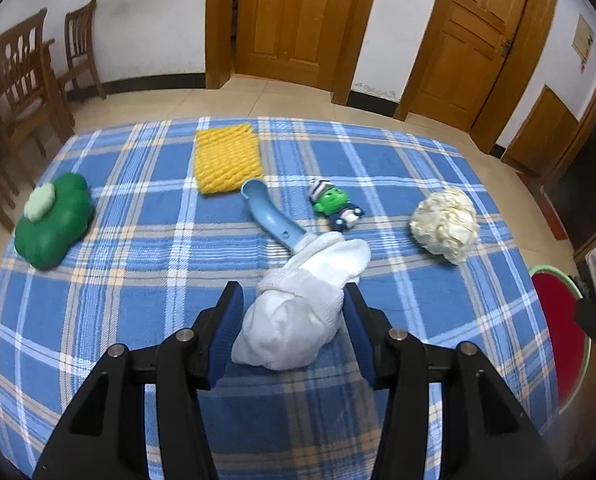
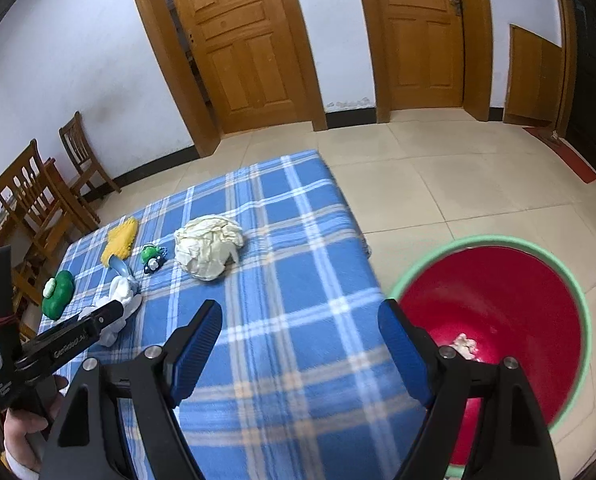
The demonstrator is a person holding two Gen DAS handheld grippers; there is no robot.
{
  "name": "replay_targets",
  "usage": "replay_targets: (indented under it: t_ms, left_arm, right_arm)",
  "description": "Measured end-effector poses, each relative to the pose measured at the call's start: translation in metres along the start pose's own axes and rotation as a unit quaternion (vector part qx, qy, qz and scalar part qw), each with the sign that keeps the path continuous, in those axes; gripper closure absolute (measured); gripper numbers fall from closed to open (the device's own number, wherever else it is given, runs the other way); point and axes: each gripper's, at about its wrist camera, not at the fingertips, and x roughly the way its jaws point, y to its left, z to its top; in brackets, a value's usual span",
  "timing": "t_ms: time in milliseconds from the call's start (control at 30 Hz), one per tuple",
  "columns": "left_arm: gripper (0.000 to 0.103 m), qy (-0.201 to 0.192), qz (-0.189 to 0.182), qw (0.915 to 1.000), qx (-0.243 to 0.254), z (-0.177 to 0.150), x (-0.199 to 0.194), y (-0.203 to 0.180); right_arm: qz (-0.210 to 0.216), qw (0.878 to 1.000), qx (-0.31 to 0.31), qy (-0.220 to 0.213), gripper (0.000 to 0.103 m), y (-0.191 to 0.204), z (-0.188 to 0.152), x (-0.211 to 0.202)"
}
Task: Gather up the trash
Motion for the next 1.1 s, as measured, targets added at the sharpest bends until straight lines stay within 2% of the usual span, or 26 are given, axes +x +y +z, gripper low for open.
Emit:
replay_targets:
  t_ms: [333, 500, 733, 900, 967, 1100]
  left_arm:
    - [0.052, -0.003, -0.047, 0.9983, -0.036, -0.003, 0.011, 0.020]
    - [0.067, -0.022, -0.063, 0.9955, -0.067, -0.004, 0.008, 0.036]
    - [0.071, -0.047, -0.064, 0.9921, -0.096, -0.006, -0.001, 0.053]
    - [0.071, -0.042, -0.071, 0.9909, -0.106, -0.008, 0.001, 0.057]
    - [0.071, -0.040, -0.073, 0.9908, -0.106, -0.009, 0.001, 0.056]
    - [0.071, -0.040, -0.074, 0.9908, -0.106, -0.009, 0.001, 0.054]
  right_arm:
    - [0.017, 0.999, -0.011, 0.031, 0.021, 0.034, 0.012, 0.054]
    - [0.021, 0.999, -0.015, 0.031, 0.021, 0.049, 0.018, 0.071]
    - [0.017, 0.999, -0.021, 0.029, 0.022, 0.062, 0.022, 0.085]
    - [0.018, 0.999, -0.036, 0.031, 0.039, 0.070, 0.022, 0.090]
    - [0.020, 0.998, -0.041, 0.036, 0.051, 0.075, 0.021, 0.093]
    - [0.020, 0.998, -0.055, 0.037, 0.062, 0.080, 0.020, 0.096]
